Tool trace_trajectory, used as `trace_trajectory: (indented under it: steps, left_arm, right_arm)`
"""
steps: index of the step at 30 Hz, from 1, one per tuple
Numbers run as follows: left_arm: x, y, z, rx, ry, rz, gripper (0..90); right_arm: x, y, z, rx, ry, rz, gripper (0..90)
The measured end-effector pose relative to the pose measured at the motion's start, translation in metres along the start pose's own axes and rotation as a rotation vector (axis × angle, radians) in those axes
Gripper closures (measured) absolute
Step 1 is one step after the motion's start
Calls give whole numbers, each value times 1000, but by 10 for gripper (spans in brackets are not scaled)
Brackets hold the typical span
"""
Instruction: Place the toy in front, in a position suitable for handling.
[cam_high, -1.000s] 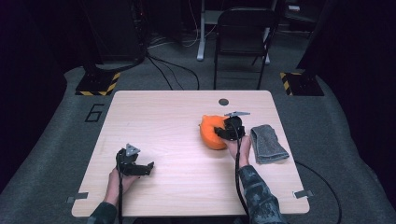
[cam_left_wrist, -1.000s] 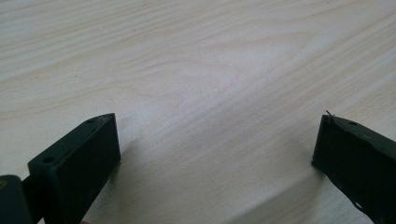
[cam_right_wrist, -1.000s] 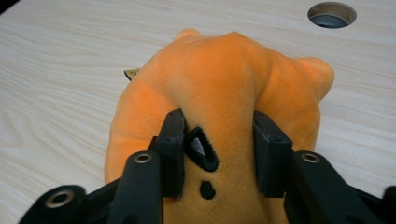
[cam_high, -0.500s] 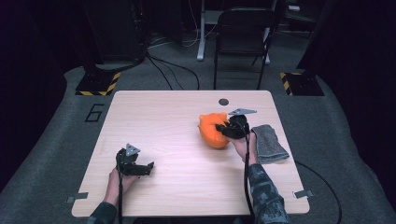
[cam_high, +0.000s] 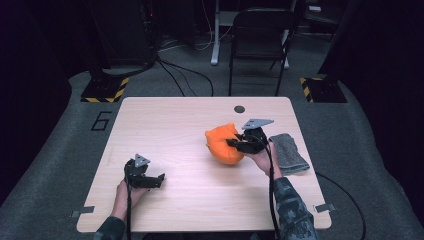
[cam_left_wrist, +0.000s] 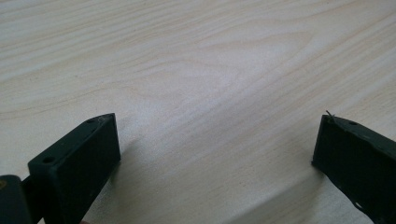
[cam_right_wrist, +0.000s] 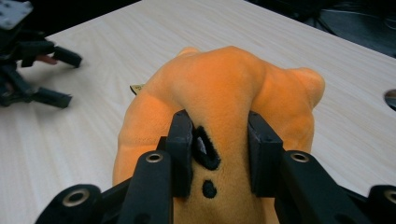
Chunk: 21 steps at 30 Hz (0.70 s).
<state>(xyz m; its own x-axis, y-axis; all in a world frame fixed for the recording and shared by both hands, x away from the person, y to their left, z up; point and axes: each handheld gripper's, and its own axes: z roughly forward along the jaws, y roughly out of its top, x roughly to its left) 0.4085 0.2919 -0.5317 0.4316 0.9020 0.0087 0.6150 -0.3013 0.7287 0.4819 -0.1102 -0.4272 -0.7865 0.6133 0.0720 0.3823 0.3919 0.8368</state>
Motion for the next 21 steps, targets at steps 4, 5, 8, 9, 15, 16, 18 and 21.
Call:
trace_trajectory:
  steps: [4, 5, 8, 9, 15, 16, 18, 21]
  left_arm:
    - [0, 0, 0, 0, 0, 0, 5]
    - [0, 0, 0, 0, 0, 0, 5]
    - [0, 0, 0, 1, 0, 1, 5]
    - [0, 0, 0, 1, 0, 1, 5]
    - [0, 0, 0, 2, -4, 7, 4]
    - [1, 0, 0, 3, -5, 8, 4]
    - [1, 0, 0, 6, -8, 10, 3]
    - [1, 1, -1, 15, -7, 18, 2]
  right_arm:
    - [7, -1, 2, 21, 52, -51, 661]
    - [8, -2, 3, 25, 61, -56, 661]
    - [12, -3, 7, 39, 97, -100, 659]
    - [12, -3, 7, 39, 97, -100, 659]
    - [17, -6, 19, 74, 153, -162, 640]
    - [16, -10, 26, 98, 147, -176, 621]
    - [14, -15, 32, 100, 160, -169, 605]
    - [11, -15, 32, 95, 156, -167, 546]
